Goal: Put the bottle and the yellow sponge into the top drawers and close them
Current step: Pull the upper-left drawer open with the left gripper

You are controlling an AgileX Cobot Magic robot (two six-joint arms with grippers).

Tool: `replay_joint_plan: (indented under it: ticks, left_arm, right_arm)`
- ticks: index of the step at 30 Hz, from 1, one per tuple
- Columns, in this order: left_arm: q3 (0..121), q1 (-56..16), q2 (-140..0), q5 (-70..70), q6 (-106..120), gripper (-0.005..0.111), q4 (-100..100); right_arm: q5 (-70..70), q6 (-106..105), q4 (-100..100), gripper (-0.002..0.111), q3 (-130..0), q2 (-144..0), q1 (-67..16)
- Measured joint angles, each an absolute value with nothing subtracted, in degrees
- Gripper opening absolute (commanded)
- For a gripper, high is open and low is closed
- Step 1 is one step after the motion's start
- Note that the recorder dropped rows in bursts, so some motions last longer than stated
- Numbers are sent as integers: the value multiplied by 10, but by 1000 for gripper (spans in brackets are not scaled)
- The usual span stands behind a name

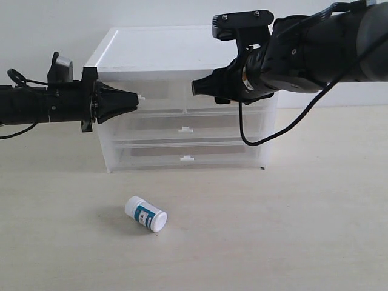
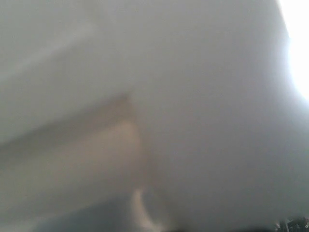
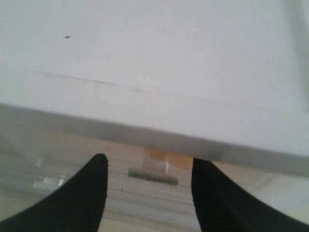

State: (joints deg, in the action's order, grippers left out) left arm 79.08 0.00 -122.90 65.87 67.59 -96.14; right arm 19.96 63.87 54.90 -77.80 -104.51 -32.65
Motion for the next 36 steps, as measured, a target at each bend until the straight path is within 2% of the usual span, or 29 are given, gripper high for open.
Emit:
replay_joint_plan:
  ticks: [20,36]
  left_arm:
    - [776,1,-1229,668,682,4,-979]
    - [673,6,-1155,650,699,4,-987]
  right_arm:
    - [186,641,549,49,-776,-1045,-326]
    - [180,652,557,49,-776,-1045,-326]
